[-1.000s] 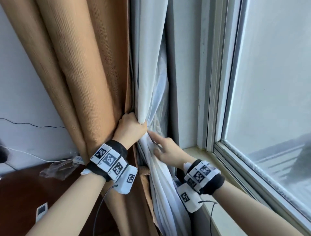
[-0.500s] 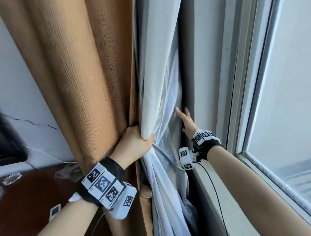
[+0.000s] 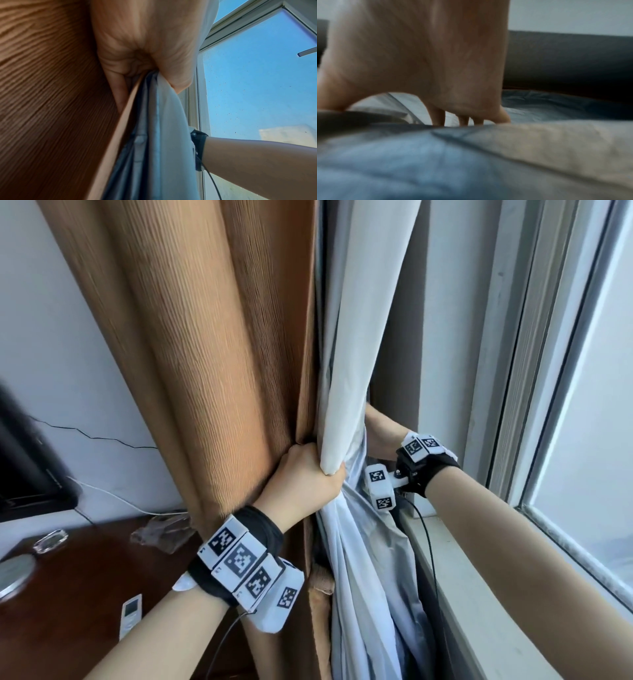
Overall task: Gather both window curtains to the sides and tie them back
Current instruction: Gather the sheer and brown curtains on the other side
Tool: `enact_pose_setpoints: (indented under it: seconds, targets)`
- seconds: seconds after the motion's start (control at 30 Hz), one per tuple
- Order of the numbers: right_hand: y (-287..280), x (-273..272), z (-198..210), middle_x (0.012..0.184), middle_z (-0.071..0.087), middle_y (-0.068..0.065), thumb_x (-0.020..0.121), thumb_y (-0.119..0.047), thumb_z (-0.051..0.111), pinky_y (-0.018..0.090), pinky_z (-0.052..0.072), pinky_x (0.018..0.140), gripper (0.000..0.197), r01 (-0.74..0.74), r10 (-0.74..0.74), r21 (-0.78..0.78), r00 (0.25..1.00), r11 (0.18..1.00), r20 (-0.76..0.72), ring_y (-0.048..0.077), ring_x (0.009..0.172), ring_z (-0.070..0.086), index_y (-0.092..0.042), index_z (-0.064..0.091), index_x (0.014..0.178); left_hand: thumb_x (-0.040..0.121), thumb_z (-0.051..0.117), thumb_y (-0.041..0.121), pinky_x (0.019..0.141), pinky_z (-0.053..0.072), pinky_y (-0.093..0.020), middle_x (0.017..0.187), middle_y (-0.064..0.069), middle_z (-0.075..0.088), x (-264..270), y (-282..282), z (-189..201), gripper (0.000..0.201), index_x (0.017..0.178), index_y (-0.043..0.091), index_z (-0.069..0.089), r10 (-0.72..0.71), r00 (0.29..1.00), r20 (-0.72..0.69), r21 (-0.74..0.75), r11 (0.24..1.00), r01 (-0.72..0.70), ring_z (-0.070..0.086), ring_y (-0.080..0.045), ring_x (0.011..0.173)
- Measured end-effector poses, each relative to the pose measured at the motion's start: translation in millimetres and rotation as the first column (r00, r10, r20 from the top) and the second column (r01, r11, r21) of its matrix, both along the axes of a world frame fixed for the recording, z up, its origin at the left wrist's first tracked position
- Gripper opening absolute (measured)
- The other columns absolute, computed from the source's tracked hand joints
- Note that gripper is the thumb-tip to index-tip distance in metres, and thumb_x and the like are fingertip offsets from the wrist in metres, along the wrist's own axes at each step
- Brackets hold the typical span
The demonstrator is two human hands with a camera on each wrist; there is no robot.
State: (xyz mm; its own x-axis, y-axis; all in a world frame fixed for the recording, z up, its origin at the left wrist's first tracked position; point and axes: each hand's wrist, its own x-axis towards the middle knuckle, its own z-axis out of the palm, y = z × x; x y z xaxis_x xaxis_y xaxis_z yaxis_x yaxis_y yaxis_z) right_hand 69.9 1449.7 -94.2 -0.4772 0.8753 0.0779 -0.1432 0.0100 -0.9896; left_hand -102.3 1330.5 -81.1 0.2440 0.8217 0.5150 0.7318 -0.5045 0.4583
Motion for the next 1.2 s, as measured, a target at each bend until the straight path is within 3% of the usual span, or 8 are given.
enact_pose_setpoints:
  seconds: [0.13, 0.27, 0.47, 0.63, 0.77, 1.0, 1.1, 1.2]
  targets:
    - [10, -1, -1, 0.117, 0.051, 0.030, 0.081, -0.044, 0.072, 0.070, 0.020, 0.108, 0.060, 0.017, -0.021, 0.041, 0.994, 0.999, 0.104, 0.026, 0.100, 0.036, 0.005, 0.056, 0.110, 0.076, 0.055, 0.031, 0.055, 0.034, -0.024, 0.044, 0.005, 0.036, 5, 5, -3, 0.039, 0.048, 0.020, 0.029, -0.021, 1.000, -0.009, 0.016, 1.000, 0.021, 0.052, -0.032, 0.051]
    - [6, 2, 3, 0.094, 0.052, 0.017, 0.076, -0.030, 0.072, 0.038, 0.038, 0.073, 0.042, 0.178, -0.181, 0.070, 0.983, 0.981, 0.032, 0.026, 0.080, 0.046, -0.002, 0.063, 0.105, 0.075, 0.053, 0.033, 0.055, 0.034, -0.025, 0.045, 0.004, 0.036, 4, 4, -3, 0.038, 0.049, 0.019, 0.029, -0.013, 1.000, -0.015, 0.001, 1.000, 0.013, 0.051, -0.033, 0.051]
    - [3, 32, -7, 0.091, 0.051, 0.013, 0.074, -0.040, 0.081, 0.031, 0.041, 0.074, 0.036, 0.364, -0.358, 0.146, 0.931, 0.920, -0.066, 0.026, 0.086, 0.046, -0.016, 0.055, 0.067, 0.084, 0.057, 0.036, 0.076, 0.050, -0.032, 0.092, -0.011, 0.063, -8, 1, 7, 0.029, 0.093, 0.008, 0.061, 0.195, 0.981, 0.009, -0.113, 0.975, -0.193, 0.060, -0.031, 0.088]
    - [-14, 45, -6, 0.061, 0.042, 0.007, 0.082, -0.038, 0.075, 0.024, 0.034, 0.060, 0.051, 0.493, -0.610, 0.487, 0.785, 0.721, 0.108, 0.012, 0.059, 0.039, -0.010, 0.040, 0.059, 0.089, 0.057, 0.030, 0.086, 0.043, -0.032, 0.111, -0.016, 0.058, -5, -2, 12, 0.032, 0.108, 0.005, 0.059, 0.275, 0.961, 0.014, -0.134, 0.953, -0.271, 0.056, -0.030, 0.105]
    - [-33, 55, -4, 0.052, 0.032, -0.002, 0.086, -0.033, 0.072, 0.018, 0.021, 0.044, 0.052, 0.469, -0.741, 0.666, 0.643, 0.580, 0.193, 0.008, 0.047, 0.023, -0.015, 0.031, 0.058, 0.089, 0.057, 0.030, 0.083, 0.045, -0.034, 0.106, -0.017, 0.060, -3, -7, 14, 0.030, 0.104, 0.004, 0.060, 0.267, 0.964, -0.008, -0.134, 0.955, -0.265, 0.057, -0.033, 0.101]
    - [-59, 80, 9, 0.060, 0.064, 0.006, 0.092, -0.028, 0.064, 0.008, 0.033, 0.047, 0.037, 0.210, -0.807, 0.854, 0.490, 0.475, 0.329, 0.005, 0.044, 0.048, -0.006, 0.055, 0.064, 0.090, 0.057, 0.024, 0.082, 0.043, -0.032, 0.107, -0.019, 0.058, 3, -13, 19, 0.028, 0.106, 0.001, 0.060, 0.256, 0.967, 0.011, -0.146, 0.957, -0.252, 0.056, -0.033, 0.103]
    - [-69, 92, 9, 0.062, 0.068, 0.004, 0.092, -0.029, 0.064, 0.010, 0.038, 0.051, 0.032, 0.223, -0.823, 0.846, 0.443, 0.484, 0.354, 0.004, 0.051, 0.057, -0.009, 0.063, 0.068, 0.086, 0.057, 0.018, 0.072, 0.043, -0.036, 0.087, -0.024, 0.058, 5, -12, 15, 0.016, 0.079, 0.005, 0.050, 0.274, 0.962, -0.019, 0.001, 0.962, -0.274, 0.060, -0.041, 0.090]
    - [-92, 91, 2, 0.063, 0.062, 0.006, 0.090, -0.021, 0.063, 0.037, 0.049, 0.060, 0.030, 0.304, -0.851, 0.859, 0.464, 0.412, 0.244, 0.025, 0.060, 0.057, -0.007, 0.054, 0.065, 0.083, 0.058, 0.014, 0.070, 0.046, -0.040, 0.086, -0.031, 0.061, 11, -10, 14, 0.021, 0.073, 0.010, 0.041, 0.303, 0.953, -0.010, 0.051, 0.952, -0.302, 0.060, -0.048, 0.086]
